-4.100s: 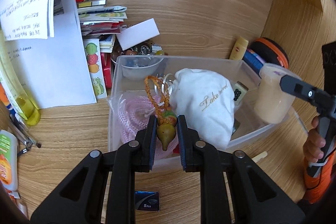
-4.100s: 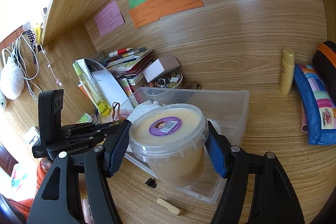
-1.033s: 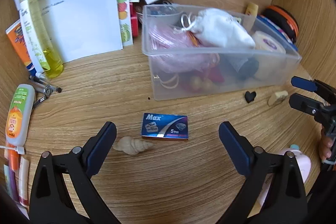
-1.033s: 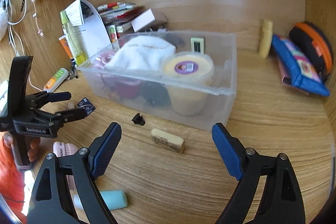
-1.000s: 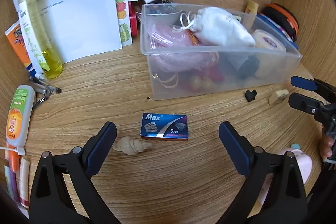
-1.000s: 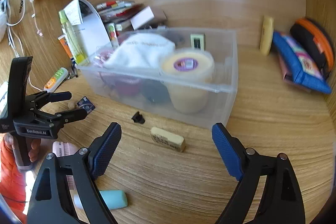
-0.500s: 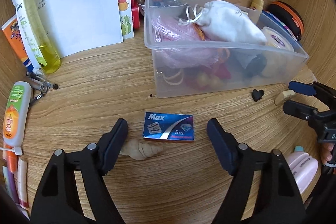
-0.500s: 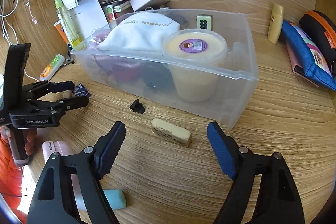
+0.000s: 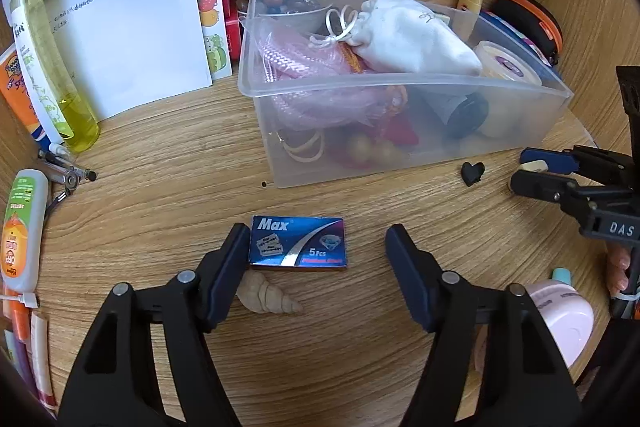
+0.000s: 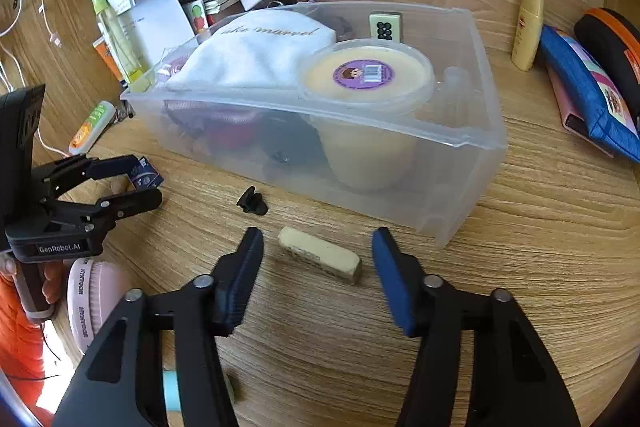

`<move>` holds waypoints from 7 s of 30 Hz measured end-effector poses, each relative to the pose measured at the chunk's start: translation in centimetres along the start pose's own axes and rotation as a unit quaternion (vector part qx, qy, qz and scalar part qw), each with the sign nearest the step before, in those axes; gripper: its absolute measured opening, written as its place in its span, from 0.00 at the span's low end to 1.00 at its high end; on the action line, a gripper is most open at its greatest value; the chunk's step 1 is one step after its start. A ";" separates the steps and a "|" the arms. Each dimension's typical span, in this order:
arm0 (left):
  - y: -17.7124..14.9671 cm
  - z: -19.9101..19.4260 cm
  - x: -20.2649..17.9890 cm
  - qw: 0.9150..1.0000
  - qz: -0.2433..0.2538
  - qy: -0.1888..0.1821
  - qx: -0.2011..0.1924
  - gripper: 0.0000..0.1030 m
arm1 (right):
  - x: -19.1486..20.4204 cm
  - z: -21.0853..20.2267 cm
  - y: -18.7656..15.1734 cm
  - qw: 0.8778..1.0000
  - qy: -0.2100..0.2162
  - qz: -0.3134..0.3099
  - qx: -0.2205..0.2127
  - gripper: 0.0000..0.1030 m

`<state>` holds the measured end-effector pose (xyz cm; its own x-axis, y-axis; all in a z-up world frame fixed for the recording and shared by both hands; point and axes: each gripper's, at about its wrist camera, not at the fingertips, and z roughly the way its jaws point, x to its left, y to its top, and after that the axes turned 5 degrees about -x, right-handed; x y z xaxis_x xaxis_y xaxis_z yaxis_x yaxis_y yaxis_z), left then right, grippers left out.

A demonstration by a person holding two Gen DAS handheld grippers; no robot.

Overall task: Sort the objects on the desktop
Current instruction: 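Grasp the blue Max blade box with the left gripper while the right gripper grasps the beige wooden block, then lift the blade box and block and carry both over the clear box, then lower the blade box and block into the clear box and open both grippers, then move the left gripper to the spiral shell while the right gripper reaches the small black piece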

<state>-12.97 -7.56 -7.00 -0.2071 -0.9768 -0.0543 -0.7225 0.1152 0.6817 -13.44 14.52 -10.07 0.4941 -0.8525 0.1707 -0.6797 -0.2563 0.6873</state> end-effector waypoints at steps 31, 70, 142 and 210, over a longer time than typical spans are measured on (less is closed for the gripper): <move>-0.1 -2.4 1.5 0.997 -0.053 0.006 -0.061 0.45 | -0.2 -3.0 0.0 0.996 0.050 0.012 -0.067 0.35; 2.8 -8.3 -1.8 0.983 -0.016 0.007 -0.183 0.45 | 1.0 -8.7 1.4 0.985 0.055 -0.030 -0.158 0.35; 10.4 1.0 -0.9 0.990 0.023 0.049 -0.130 0.76 | -3.3 1.0 10.3 0.992 -0.053 -0.019 -0.116 0.59; -3.2 -4.6 3.5 0.998 0.010 0.029 -0.052 0.98 | 3.5 -0.6 0.2 0.997 0.030 -0.070 -0.009 0.79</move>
<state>-8.36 -12.22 -5.97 -0.1804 -0.9836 0.0001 -0.6461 0.1186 0.7540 -11.56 11.78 -8.94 0.6153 -0.7802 0.1126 -0.5913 -0.3623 0.7205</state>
